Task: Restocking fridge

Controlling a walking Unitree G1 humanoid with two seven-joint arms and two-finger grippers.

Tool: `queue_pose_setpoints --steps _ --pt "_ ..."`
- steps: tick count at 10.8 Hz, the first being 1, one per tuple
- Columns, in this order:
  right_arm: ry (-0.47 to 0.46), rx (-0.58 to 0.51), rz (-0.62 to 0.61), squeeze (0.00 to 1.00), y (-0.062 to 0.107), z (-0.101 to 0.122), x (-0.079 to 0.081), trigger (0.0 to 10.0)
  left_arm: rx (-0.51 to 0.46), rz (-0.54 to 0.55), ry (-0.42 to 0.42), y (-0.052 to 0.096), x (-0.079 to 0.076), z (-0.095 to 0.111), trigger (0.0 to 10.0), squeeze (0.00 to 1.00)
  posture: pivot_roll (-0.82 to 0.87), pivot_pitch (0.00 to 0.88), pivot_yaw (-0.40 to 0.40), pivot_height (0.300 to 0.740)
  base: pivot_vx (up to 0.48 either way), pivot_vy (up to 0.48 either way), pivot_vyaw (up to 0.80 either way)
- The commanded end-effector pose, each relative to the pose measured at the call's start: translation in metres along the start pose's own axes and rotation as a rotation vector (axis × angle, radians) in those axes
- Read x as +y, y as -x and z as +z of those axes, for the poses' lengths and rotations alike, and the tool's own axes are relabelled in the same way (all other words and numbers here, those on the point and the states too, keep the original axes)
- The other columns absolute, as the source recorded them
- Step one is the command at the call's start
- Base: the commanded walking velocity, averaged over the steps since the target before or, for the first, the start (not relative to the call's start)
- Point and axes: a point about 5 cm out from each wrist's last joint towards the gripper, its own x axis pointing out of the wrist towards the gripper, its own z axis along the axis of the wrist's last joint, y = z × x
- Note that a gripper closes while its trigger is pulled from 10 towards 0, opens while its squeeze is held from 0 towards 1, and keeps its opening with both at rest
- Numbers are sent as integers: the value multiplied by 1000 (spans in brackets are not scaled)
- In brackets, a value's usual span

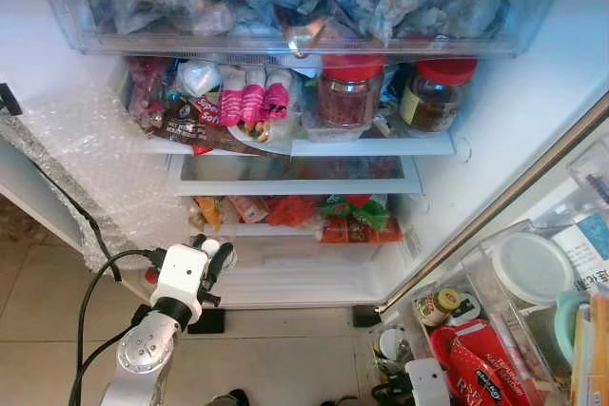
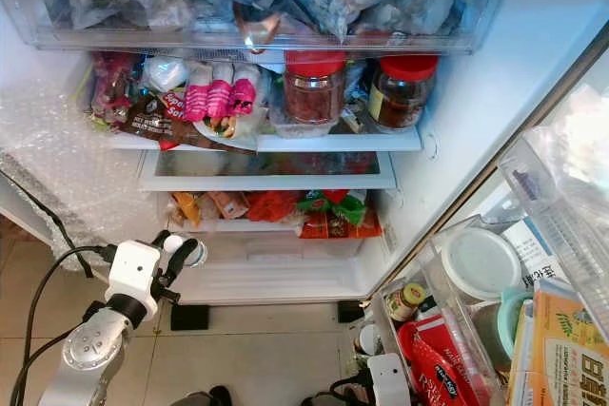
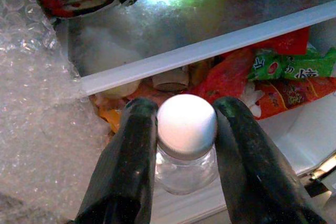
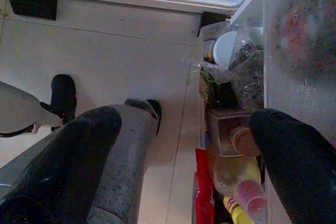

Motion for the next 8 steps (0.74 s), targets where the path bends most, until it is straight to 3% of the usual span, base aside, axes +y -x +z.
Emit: queue_pose_setpoints --steps 1,6,8 --pt "-19 65 -10 0 6 -19 -2 10000 -15 -4 -6 0 -1 4 10000 0 -114 195 -55 740 0 0 0" --pt "-23 55 -10 0 6 -18 -3 10000 -74 18 -26 -3 -1 13 10000 0 -115 198 -58 740 0 0 0" --pt "-22 54 -11 0 6 -18 -3 10000 -86 39 -33 3 2 15 10000 0 -113 207 -62 740 0 0 0"
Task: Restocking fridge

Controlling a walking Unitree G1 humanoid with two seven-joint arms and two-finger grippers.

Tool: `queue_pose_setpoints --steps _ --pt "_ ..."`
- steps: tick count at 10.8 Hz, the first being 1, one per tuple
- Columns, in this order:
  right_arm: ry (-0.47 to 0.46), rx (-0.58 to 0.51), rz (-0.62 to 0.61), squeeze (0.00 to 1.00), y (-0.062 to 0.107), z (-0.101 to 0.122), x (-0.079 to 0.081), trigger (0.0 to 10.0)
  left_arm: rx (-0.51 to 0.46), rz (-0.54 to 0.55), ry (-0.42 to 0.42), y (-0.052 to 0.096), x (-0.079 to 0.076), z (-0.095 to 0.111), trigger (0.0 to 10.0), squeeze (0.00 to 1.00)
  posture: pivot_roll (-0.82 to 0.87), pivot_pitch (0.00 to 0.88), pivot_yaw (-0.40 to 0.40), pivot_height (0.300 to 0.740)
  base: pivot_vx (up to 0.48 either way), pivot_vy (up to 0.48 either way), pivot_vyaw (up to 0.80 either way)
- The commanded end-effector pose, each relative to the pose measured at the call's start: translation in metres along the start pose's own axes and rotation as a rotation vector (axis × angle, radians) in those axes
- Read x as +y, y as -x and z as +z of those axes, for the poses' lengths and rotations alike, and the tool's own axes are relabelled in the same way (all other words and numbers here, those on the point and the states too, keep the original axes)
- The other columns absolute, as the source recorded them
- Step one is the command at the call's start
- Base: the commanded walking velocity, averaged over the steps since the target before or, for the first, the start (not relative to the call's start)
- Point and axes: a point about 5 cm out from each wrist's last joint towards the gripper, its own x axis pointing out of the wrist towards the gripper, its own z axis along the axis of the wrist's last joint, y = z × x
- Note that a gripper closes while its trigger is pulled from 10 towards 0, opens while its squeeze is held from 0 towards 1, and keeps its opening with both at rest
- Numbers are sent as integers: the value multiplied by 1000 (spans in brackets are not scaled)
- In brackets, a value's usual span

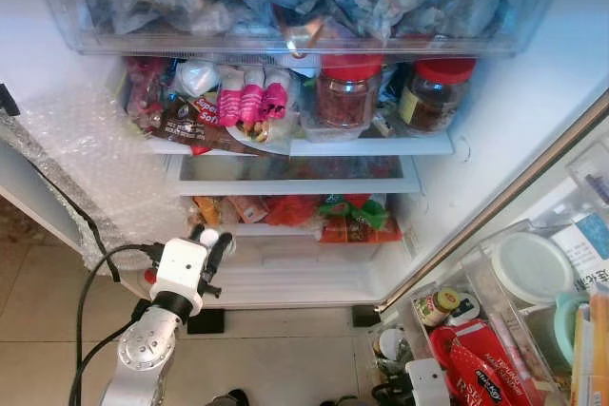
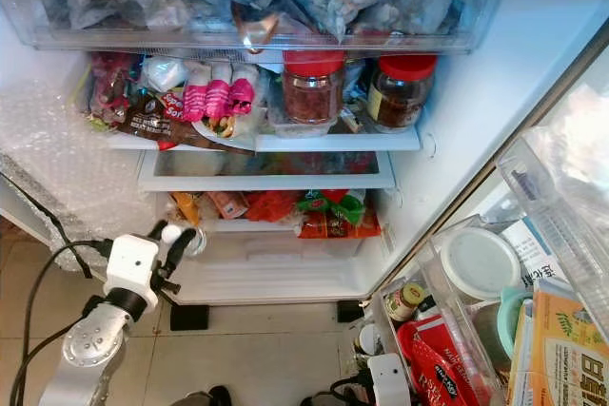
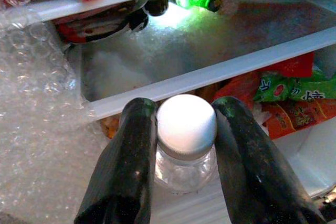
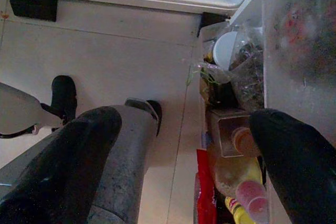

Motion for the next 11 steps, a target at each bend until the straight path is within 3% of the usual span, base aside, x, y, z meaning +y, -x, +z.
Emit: queue_pose_setpoints --steps 1,4,11 --pt "-17 61 -13 0 6 -18 -4 10000 -18 6 -16 6 1 2 10000 0 -114 209 -63 740 0 0 0" --pt "-12 58 -13 0 6 -17 -5 10000 -32 0 -46 19 1 6 10000 0 -110 215 -73 740 0 0 0" --pt "-14 78 -36 0 6 -20 -6 10000 -43 17 -46 11 0 10 10000 0 -113 209 -70 740 0 0 0"
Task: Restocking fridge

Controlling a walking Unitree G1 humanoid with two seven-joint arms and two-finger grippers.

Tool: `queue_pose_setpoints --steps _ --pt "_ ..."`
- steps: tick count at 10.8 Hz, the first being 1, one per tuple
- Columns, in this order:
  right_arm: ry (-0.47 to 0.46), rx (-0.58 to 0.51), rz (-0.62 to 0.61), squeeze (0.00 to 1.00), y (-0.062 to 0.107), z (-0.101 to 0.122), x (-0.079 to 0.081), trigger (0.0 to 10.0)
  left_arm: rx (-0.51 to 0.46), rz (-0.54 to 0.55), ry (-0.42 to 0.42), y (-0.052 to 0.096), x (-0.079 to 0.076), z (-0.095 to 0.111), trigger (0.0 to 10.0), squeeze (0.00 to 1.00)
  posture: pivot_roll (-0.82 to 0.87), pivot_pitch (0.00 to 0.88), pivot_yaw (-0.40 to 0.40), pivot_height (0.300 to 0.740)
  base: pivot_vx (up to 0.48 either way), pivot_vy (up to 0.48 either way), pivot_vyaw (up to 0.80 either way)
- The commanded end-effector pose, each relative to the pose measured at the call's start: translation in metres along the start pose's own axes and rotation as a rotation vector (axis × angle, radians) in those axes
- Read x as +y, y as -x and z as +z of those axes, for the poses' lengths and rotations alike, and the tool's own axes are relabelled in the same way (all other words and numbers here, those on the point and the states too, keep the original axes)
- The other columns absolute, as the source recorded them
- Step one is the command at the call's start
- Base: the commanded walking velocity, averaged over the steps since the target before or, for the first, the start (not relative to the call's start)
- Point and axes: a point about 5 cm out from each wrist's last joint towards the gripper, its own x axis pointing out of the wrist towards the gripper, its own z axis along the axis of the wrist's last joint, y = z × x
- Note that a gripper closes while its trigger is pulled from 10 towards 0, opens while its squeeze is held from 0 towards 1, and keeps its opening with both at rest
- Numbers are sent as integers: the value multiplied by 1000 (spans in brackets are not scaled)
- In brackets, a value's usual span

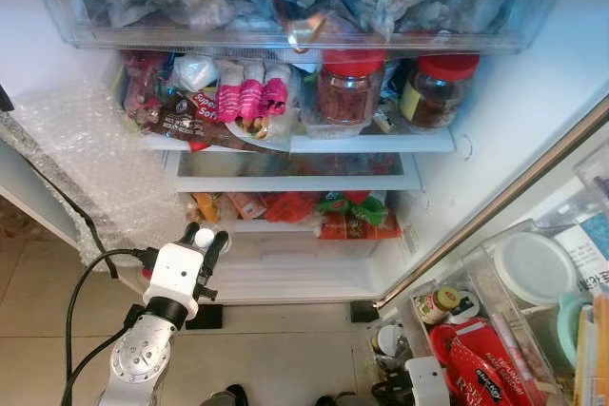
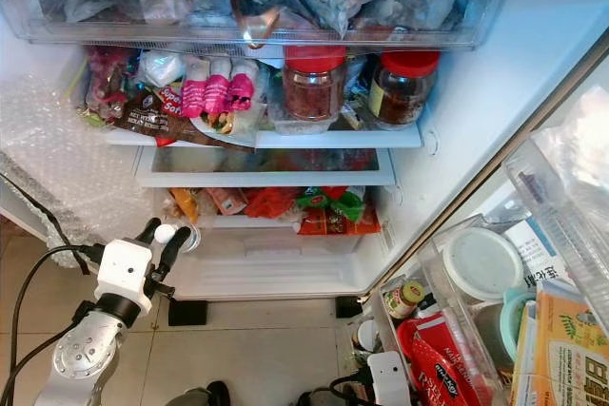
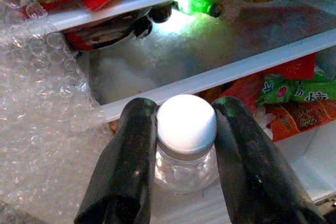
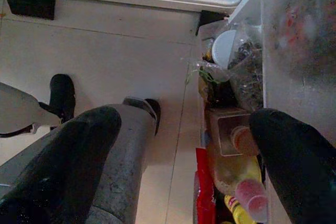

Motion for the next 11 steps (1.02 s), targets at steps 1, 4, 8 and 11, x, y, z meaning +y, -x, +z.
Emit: queue_pose_setpoints --steps 1,4,8,11 --pt "-13 84 -35 0 7 -22 -5 10000 -7 -1 -7 0 0 3 10000 0 -115 205 -65 740 0 0 0" --pt "-14 86 -50 0 7 -22 -5 10000 -16 -17 -6 -3 -2 5 10000 0 -121 188 -55 709 0 0 0" --pt "-7 78 -46 0 7 -23 -4 10000 -12 -28 -7 -5 -5 4 10000 0 -120 174 -53 675 0 0 0" --pt "-8 76 -44 0 7 -23 -5 10000 -14 -29 -6 -5 -6 4 10000 0 -119 174 -54 675 0 0 0"
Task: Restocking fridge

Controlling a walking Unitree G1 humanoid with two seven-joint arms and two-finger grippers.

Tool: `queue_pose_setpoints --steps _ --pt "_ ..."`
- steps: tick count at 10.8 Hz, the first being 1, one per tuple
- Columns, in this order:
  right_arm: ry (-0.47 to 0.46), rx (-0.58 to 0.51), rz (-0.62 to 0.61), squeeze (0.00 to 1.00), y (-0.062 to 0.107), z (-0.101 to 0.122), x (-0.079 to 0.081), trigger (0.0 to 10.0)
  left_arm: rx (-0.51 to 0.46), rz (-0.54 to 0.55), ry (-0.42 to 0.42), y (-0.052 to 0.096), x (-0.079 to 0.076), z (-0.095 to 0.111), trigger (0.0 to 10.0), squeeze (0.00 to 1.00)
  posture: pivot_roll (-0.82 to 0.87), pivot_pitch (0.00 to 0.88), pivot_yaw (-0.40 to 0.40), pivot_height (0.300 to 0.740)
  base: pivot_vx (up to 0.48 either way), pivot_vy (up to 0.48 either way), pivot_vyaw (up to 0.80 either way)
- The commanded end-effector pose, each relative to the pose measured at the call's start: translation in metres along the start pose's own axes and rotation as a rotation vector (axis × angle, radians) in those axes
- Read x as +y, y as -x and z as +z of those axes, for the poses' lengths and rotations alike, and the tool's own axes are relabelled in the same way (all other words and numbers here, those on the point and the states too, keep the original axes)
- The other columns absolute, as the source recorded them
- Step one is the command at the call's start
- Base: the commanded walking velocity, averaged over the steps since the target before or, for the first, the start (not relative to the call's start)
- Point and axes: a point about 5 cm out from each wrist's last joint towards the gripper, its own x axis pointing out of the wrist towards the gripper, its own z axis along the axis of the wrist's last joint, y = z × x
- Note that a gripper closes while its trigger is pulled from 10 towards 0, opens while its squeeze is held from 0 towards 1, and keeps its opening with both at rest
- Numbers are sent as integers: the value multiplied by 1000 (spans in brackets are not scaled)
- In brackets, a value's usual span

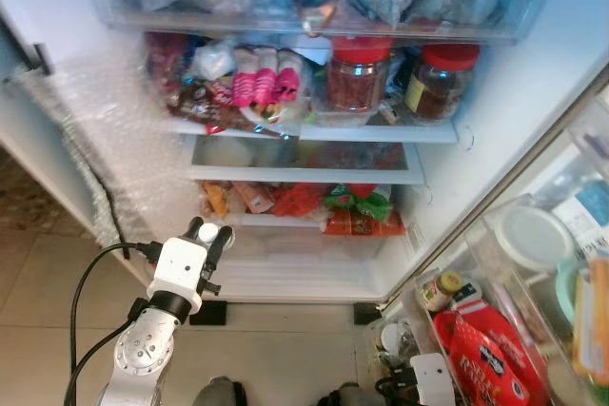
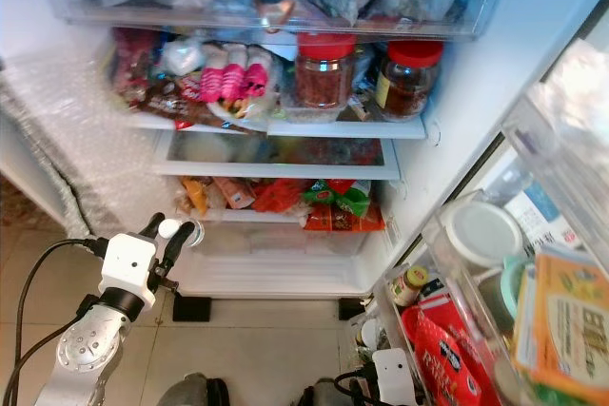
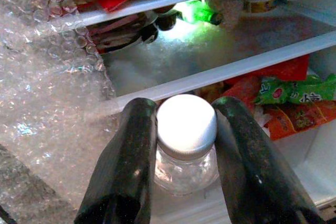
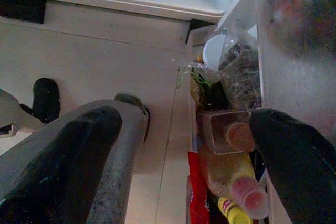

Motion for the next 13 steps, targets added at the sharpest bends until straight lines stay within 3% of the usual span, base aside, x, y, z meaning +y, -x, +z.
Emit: queue_pose_setpoints --steps 1,5,8,13 --pt "-10 95 -3 0 8 -26 0 10000 1 -16 -7 0 -4 0 10000 0 -118 176 -56 675 0 0 0" --pt "-16 91 7 0 8 -25 0 10000 6 -20 -6 -2 -4 0 10000 0 -117 199 -62 630 0 0 0" --pt "-14 91 4 0 8 -25 0 10000 20 -28 8 -3 -10 -1 10000 0 -117 210 -64 630 0 0 0" --pt "-19 90 5 0 8 -25 0 10000 21 -11 1 -5 -6 0 10000 0 -114 215 -64 630 0 0 0"
